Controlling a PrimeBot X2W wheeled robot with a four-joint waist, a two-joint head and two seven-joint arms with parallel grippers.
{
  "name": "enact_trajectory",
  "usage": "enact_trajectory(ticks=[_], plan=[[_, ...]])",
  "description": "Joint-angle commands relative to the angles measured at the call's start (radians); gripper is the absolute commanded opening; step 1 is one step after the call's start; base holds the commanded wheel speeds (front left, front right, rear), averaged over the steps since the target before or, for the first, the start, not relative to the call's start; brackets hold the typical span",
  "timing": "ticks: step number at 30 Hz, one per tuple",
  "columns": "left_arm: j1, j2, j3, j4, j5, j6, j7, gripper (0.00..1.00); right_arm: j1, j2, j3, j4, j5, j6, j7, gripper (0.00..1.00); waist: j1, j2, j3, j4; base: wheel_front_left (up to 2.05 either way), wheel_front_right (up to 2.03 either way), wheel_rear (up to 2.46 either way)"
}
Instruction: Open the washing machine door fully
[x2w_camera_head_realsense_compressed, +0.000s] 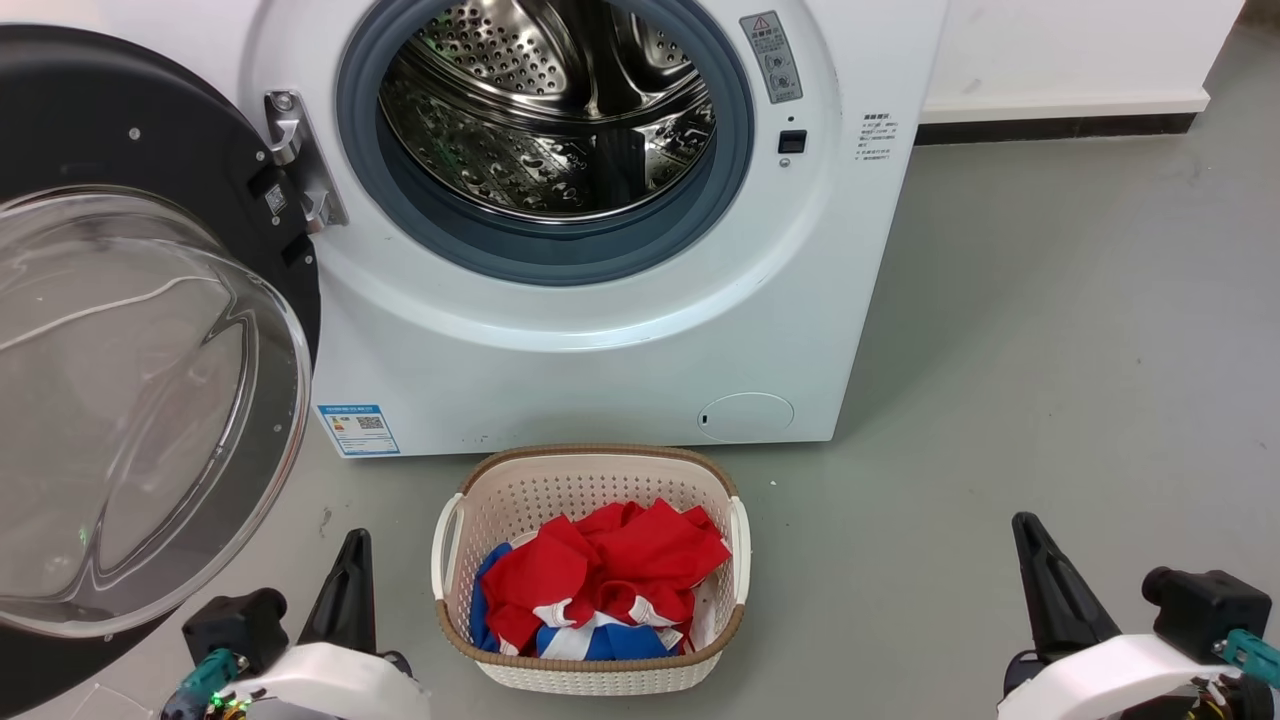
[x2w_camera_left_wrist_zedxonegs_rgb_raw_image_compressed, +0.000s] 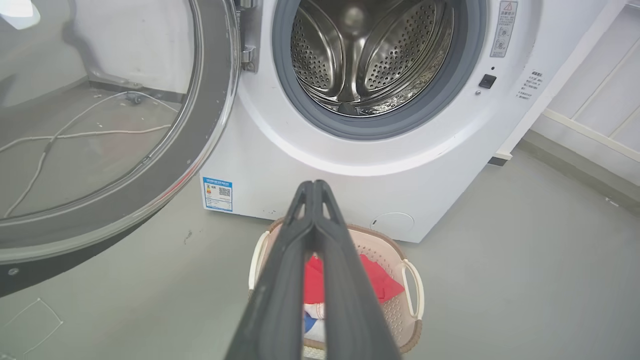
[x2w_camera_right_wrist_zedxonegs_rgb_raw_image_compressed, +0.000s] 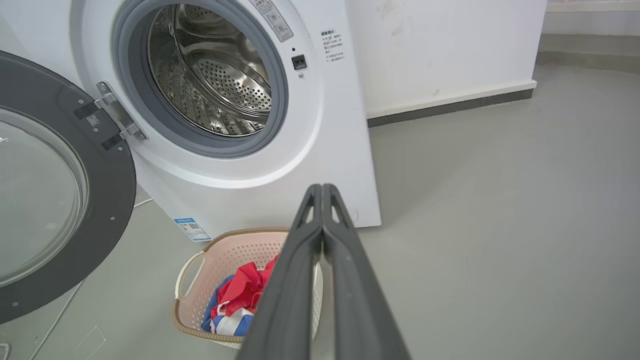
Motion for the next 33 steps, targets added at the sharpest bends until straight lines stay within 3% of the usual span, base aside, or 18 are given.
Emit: enact_trajectory(ticks=[1,33], plan=[[-0.028,-0.002,0.018,-0.011,-0.04,-0.011,0.008,0.0,-0.032,-0.008,-0.001,-0.006,0.053,0.0,0.002,0.0,0.0,-0.0001,0.0,0.001,0.0,0.0,0.0],[-0.062,-0.074,0.126,0.017,-0.45,-0.095,0.122,0.0,-0.097,-0.026,-0.013,0.084,0.569,0.0,0.03,0.0,0.0,-0.0001,0.001,0.012,0.0,0.0,0.0]])
